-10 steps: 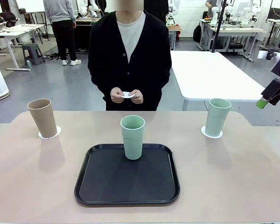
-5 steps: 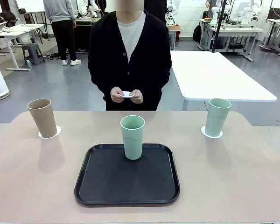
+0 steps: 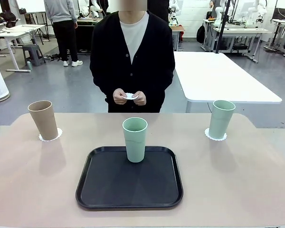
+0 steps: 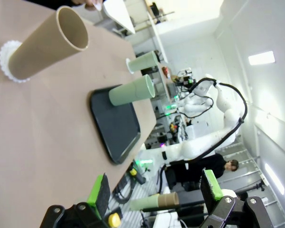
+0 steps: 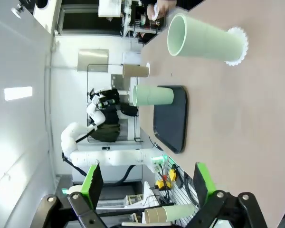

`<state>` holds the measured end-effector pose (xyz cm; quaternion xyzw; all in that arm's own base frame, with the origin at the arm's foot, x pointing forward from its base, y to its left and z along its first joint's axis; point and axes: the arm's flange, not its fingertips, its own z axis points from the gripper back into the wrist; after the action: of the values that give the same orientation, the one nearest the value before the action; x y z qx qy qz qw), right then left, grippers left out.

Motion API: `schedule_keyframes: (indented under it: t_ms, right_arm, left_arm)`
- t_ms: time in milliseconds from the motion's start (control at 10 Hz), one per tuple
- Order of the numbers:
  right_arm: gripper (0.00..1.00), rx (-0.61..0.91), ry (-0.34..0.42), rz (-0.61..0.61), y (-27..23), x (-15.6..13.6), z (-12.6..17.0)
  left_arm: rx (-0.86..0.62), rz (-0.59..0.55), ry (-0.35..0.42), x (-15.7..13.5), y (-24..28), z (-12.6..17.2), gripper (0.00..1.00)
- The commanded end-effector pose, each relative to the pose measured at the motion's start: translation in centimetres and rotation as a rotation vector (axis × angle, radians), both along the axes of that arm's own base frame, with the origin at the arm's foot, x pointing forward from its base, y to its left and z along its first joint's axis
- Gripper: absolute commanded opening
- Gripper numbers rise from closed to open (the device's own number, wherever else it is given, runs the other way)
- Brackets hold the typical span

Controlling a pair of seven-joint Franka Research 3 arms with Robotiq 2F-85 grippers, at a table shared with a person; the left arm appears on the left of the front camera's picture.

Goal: Place coasters on the table and set cups on them.
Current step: Take one Reusable plastic cup from the Flat Tray and place it on a coaster set by the human.

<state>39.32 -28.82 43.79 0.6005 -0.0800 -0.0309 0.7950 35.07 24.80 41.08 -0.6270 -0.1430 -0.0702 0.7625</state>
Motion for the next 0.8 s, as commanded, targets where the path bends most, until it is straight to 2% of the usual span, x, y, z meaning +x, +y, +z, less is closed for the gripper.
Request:
schedule_keyframes:
  t_ms: [0,200,300,400,700]
  right_arm:
    - [1.0,0.023,-0.02,-0.066,-0.4,-0.7,-0.4]
    - [1.0,0.036,-0.023,-0.063,-0.7,-1.3,-1.0]
    - [1.0,0.018,-0.048,-0.011,-0.3,-1.4,-1.1]
    - [1.0,0.02,0.003,-0.052,-1.5,-1.3,-0.8]
    - [1.0,0.02,0.003,-0.052,-1.5,-1.3,-0.8]
  left_arm:
    - [0.002,0.005,-0.007,0.0,0.0,0.2,1.0]
    - [0.002,0.005,-0.007,0.0,0.0,0.2,1.0]
    - [0.002,0.005,-0.007,0.0,0.0,0.2,1.0]
    - [0.002,0.005,-0.007,0.0,0.0,0.2,1.0]
    - [0.002,0.005,-0.007,0.0,0.0,0.2,1.0]
